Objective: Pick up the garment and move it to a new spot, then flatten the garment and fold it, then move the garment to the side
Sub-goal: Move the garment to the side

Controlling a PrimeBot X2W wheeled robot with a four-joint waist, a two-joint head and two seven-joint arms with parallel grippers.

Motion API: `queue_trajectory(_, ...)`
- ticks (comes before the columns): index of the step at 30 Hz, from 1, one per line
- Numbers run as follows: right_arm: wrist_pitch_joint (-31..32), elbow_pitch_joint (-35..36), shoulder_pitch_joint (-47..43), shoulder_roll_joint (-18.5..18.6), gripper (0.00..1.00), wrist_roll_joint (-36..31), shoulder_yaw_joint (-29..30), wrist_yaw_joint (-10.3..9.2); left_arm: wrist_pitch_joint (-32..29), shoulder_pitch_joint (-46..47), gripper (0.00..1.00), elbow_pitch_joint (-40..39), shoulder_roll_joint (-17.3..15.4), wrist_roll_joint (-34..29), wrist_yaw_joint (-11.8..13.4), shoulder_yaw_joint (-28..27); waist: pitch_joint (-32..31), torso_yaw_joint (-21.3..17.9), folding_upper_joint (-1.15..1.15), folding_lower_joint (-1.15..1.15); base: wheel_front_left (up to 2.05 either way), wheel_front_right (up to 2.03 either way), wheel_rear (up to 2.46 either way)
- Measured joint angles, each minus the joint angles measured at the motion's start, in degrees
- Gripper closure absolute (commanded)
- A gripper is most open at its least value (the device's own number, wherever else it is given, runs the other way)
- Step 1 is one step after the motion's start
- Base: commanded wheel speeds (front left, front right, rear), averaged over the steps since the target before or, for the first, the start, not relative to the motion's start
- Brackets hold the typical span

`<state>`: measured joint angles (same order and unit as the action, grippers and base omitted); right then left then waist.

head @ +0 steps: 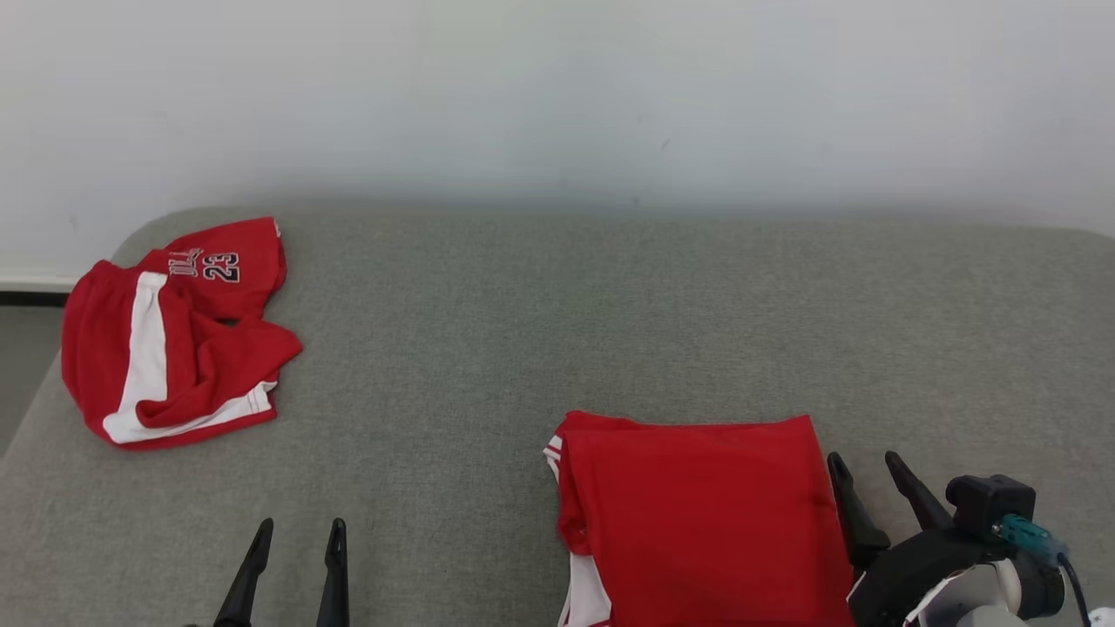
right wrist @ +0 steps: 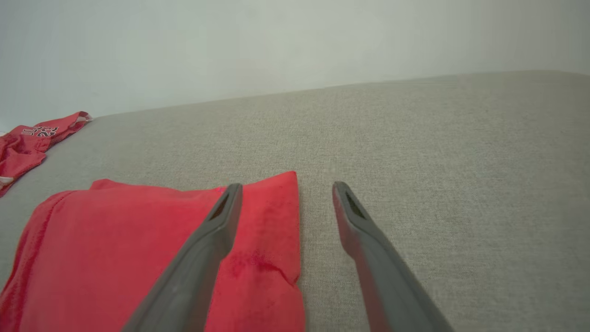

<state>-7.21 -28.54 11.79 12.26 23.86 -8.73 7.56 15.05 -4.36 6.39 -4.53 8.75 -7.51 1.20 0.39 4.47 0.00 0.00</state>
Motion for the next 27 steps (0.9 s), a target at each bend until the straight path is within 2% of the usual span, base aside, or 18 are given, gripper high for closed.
queue_trajectory(8, 1.9, -10.2, 2.8, -0.3, 0.0, 0.3, -2.5, 0.0, 0.0, 0.8, 0.0, 0.6, 0.1, 0.3, 0.0, 0.0, 1.7, 2.0, 0.0, 0.01, 0.0, 0.0, 0.0)
queue_trajectory(17, 1.9, -18.8, 6.0, -1.2, 0.0, 0.9, -5.6, 0.0, 0.0, 1.3, 0.0, 1.1, 0.2, 0.3, 0.0, -0.2, 1.9, 2.0, 0.0, 0.01, 0.0, 0.0, 0.0)
queue_trajectory(18, 1.7, -19.2, 6.3, -1.3, 0.44, 1.1, -5.9, 0.0, 0.0, 1.3, 0.0, 1.1, 0.2, 0.3, 0.0, -0.2, 2.0, 2.0, 0.0, 0.0, 0.0, 0.0, 0.0)
queue_trajectory(19, 1.7, -19.7, 6.7, -1.3, 0.8, 1.3, -6.3, 0.0, 0.0, 1.4, 0.0, 1.1, 0.3, 0.4, 0.0, -0.3, 2.1, 1.9, 0.0, 0.0, 0.0, 0.0, 0.0)
queue_trajectory(20, 1.6, -20.2, 7.2, -1.3, 1.0, 1.5, -6.5, 0.0, 0.0, 1.4, 0.0, 1.1, 0.3, 0.4, 0.0, -0.3, 2.2, 1.9, 0.0, 0.01, 0.0, 0.0, 0.0)
queue_trajectory(27, 1.1, -21.3, 13.1, -0.3, 1.0, 2.9, -8.5, 0.0, 0.0, 2.4, 0.0, 0.5, 0.5, 0.5, 0.0, -0.7, 4.3, 1.7, 0.0, 0.01, 0.0, 0.0, 0.0)
